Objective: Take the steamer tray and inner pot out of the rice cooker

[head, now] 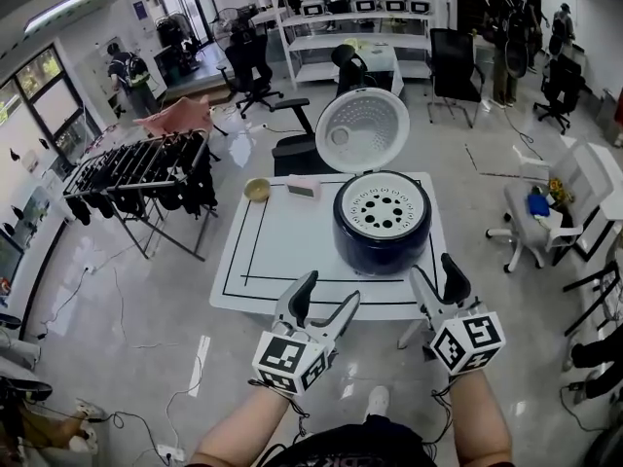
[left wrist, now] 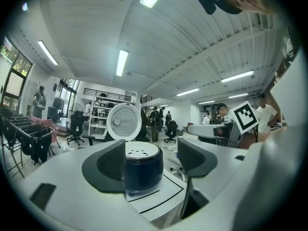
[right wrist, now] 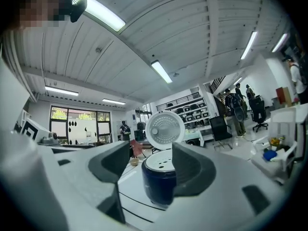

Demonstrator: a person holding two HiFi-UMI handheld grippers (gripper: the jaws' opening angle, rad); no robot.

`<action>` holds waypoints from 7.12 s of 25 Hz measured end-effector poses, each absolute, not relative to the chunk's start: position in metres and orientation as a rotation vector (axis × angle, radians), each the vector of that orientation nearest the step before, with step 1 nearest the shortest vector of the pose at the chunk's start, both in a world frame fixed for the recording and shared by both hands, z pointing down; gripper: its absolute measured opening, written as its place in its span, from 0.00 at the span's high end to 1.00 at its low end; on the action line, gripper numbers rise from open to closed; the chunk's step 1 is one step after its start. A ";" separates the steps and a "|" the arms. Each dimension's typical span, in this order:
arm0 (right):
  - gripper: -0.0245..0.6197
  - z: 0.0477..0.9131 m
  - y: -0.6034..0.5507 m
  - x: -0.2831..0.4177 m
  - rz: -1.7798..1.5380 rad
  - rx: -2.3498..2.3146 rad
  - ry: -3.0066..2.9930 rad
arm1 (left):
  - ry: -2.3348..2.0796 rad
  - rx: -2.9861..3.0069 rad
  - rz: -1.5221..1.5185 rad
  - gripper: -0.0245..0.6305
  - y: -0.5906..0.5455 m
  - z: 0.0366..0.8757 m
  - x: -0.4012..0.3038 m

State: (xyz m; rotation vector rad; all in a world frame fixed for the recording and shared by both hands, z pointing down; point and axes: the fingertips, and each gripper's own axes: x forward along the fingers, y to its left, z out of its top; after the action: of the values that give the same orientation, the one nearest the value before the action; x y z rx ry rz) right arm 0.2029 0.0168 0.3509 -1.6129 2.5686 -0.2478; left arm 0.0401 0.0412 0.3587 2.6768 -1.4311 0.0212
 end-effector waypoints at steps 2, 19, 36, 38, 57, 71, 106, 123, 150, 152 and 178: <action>0.56 0.352 0.004 0.208 -0.251 -1.597 2.585 | -1.447 2.664 0.029 0.46 0.030 0.360 0.046; 0.56 0.364 -0.074 0.251 -0.332 -1.500 2.643 | -1.577 2.575 0.031 0.46 -0.033 0.364 0.087; 0.56 0.397 -0.137 0.245 -0.459 -1.716 2.569 | -1.508 2.598 0.115 0.46 -0.123 0.387 0.064; 0.56 0.403 -0.150 0.244 -0.483 -1.778 2.547 | -1.479 2.609 0.162 0.46 -0.141 0.394 0.061; 0.56 0.476 -0.225 0.248 -0.610 -2.449 2.463 | -1.218 2.718 0.540 0.46 -0.261 0.462 0.066; 0.58 0.504 -0.234 0.250 -0.708 -2.745 2.509 | -1.070 2.760 0.613 0.46 -0.276 0.485 0.069; 0.84 0.453 -0.219 0.249 -0.264 -2.753 2.330 | -1.105 2.750 0.564 0.47 -0.266 0.468 0.069; 0.86 0.420 -0.199 0.256 -0.291 -2.524 2.261 | -1.326 2.696 0.399 0.73 -0.249 0.424 0.071; 0.86 0.364 -0.171 0.151 -0.119 -1.892 2.701 | -1.972 2.335 0.272 0.78 -0.140 0.361 -0.044; 0.86 0.366 -0.169 0.129 -0.116 -1.821 2.752 | -2.016 2.283 0.260 0.78 -0.129 0.368 -0.063; 0.87 0.457 -0.258 -0.101 -0.377 -1.600 2.964 | -2.021 2.007 0.289 0.79 -0.186 0.464 -0.286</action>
State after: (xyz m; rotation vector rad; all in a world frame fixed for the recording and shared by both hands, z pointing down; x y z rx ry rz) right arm -0.1014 -0.2585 0.4574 -1.5999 2.9639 -0.3773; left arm -0.2861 -0.1858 0.4641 2.0070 -2.0214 0.2888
